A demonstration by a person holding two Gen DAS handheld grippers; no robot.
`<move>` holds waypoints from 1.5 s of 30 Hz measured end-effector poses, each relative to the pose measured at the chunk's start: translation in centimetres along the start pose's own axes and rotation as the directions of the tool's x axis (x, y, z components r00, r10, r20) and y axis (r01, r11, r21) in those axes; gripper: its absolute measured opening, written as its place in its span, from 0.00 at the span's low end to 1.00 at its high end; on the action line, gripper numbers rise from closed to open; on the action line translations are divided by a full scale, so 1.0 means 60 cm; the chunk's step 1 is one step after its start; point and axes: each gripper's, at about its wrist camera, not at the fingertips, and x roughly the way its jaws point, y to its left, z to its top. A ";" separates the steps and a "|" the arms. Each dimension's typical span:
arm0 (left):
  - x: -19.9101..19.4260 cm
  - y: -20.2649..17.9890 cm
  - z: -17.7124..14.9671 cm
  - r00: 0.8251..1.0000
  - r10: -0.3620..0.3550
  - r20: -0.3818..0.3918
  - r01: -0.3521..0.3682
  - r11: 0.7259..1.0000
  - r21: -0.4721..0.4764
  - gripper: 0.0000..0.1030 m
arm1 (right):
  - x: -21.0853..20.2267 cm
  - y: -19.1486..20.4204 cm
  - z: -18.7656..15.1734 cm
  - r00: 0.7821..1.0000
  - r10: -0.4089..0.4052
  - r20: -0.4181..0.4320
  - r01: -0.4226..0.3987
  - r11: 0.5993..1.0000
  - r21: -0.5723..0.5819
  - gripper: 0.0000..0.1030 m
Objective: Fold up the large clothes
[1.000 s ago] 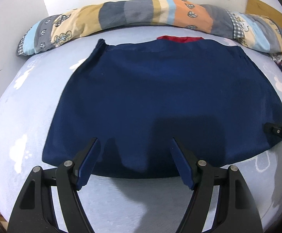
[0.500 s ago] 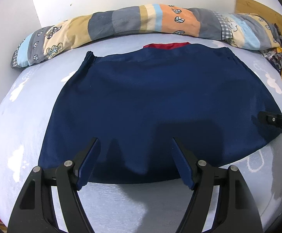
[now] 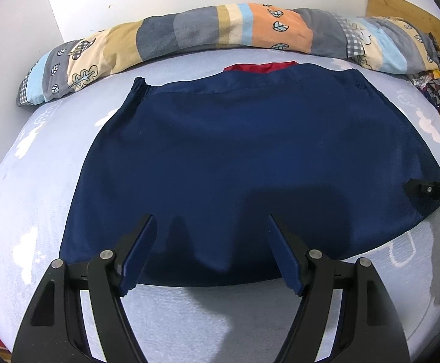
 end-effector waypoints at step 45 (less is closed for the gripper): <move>0.047 0.220 -0.092 0.914 -0.386 -0.126 0.224 0.739 -0.636 0.72 | -0.040 -0.232 -0.098 0.975 0.197 0.103 -0.218 0.749 0.625 0.49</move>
